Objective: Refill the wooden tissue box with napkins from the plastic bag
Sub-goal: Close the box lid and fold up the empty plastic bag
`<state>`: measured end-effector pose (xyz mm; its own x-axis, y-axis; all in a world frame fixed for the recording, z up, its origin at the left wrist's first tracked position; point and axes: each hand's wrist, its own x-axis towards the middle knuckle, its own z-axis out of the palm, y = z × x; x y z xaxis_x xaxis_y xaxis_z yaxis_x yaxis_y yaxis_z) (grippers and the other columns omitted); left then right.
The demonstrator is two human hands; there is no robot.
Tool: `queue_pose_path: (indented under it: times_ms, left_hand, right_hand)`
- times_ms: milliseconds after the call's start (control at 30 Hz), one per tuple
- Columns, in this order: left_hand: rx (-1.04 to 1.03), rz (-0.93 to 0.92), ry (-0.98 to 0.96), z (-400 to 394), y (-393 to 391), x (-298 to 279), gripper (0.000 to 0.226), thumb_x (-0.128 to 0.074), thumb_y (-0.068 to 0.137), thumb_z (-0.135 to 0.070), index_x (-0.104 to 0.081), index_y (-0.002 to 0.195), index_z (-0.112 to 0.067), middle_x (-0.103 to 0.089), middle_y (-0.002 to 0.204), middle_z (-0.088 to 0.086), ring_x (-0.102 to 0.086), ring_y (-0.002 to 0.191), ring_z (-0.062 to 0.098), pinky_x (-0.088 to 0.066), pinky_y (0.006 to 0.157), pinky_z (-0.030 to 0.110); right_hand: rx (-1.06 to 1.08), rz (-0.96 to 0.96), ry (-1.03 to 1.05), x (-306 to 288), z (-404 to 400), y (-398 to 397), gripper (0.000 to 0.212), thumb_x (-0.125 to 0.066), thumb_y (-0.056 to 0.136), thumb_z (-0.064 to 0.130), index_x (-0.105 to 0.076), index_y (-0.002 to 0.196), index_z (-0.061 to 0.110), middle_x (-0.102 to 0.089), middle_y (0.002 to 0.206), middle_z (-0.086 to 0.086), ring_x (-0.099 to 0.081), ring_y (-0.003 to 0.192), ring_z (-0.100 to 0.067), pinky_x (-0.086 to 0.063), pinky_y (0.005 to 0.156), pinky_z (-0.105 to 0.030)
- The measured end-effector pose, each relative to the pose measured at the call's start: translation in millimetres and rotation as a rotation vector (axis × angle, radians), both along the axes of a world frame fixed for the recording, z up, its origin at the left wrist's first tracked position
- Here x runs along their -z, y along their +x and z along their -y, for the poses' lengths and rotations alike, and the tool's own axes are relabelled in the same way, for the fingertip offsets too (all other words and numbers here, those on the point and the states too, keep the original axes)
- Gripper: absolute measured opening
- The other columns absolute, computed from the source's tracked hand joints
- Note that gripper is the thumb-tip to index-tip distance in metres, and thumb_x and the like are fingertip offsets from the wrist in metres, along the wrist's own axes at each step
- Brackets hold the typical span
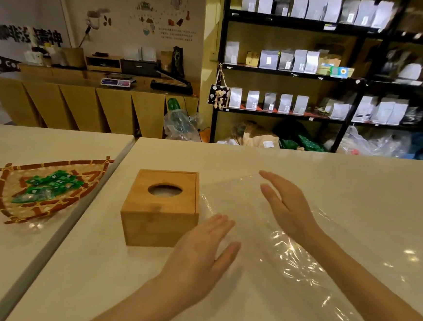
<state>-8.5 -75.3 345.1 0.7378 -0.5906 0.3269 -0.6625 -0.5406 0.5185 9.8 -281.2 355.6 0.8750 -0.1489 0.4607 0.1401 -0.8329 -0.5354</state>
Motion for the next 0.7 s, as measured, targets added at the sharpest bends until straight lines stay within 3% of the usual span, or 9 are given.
queue_pose_path:
  times_ms: [67,133,200,333,400,533,700]
  left_hand:
    - [-0.006,-0.204,0.322,24.8,-1.9,10.6,0.071,-0.024,0.089,-0.059,-0.024,0.144,-0.014,-0.02,0.156,0.004,-0.01,0.145,0.013,-0.008,0.116,0.027]
    - [-0.056,-0.216,0.512,43.4,-1.9,20.3,0.078,-0.022,0.088,-0.058,-0.013,0.145,-0.006,-0.011,0.156,0.016,-0.003,0.146,0.023,-0.003,0.117,0.031]
    - [-0.098,-0.171,0.579,54.9,1.9,30.5,0.08,-0.023,0.089,-0.058,-0.011,0.145,-0.002,-0.007,0.155,0.021,0.0,0.145,0.028,-0.001,0.117,0.035]
    - [-0.102,-0.15,0.584,65.4,11.8,39.3,0.082,-0.026,0.088,-0.058,-0.006,0.146,-0.004,0.001,0.157,0.019,0.008,0.145,0.027,0.002,0.118,0.04]
    - [-0.115,-0.153,0.562,69.1,18.7,39.2,0.077,-0.028,0.089,-0.056,-0.009,0.146,-0.006,0.003,0.157,0.019,0.009,0.145,0.027,0.001,0.118,0.041]
    - [-0.161,-0.23,0.467,79.0,35.3,35.1,0.061,-0.037,0.089,-0.049,-0.027,0.137,-0.013,0.002,0.154,0.025,0.009,0.144,0.032,0.0,0.117,0.044]
    - [-0.134,-0.345,0.304,87.8,44.8,35.0,0.061,-0.049,0.087,-0.033,-0.025,0.14,-0.015,-0.004,0.156,0.018,0.008,0.145,0.026,0.005,0.116,0.045]
  right_hand:
    - [0.127,-0.045,0.035,2.0,29.0,-5.6,0.045,-0.037,0.093,0.037,-0.051,0.129,0.015,-0.057,0.132,-0.005,-0.05,0.124,-0.022,-0.033,0.103,-0.032]
    - [0.25,-0.153,-0.005,10.5,53.4,-11.8,0.04,-0.04,0.096,0.031,-0.048,0.131,0.014,-0.058,0.131,-0.009,-0.052,0.121,-0.027,-0.035,0.102,-0.037]
    - [0.348,-0.279,-0.064,20.9,70.3,-16.8,0.042,-0.039,0.096,0.032,-0.045,0.133,0.014,-0.057,0.131,-0.011,-0.052,0.118,-0.029,-0.036,0.099,-0.038]
    - [0.517,-0.504,-0.198,36.1,93.5,-17.1,0.052,-0.04,0.088,0.047,-0.051,0.117,0.005,-0.054,0.126,-0.014,-0.043,0.121,-0.032,-0.036,0.095,-0.042]
    - [0.595,-0.611,-0.155,38.8,101.2,-17.1,0.059,-0.046,0.085,0.052,-0.052,0.116,0.003,-0.05,0.128,-0.014,-0.036,0.125,-0.032,-0.033,0.097,-0.043]
    - [0.624,-0.591,-0.002,37.1,108.4,-18.5,0.062,-0.059,0.078,0.054,-0.053,0.114,0.004,-0.047,0.128,-0.014,-0.035,0.123,-0.033,-0.033,0.095,-0.042]
    - [0.624,-0.578,0.054,32.1,111.7,-21.0,0.067,-0.07,0.069,0.05,-0.05,0.118,0.009,-0.05,0.123,-0.011,-0.038,0.12,-0.031,-0.036,0.089,-0.039]
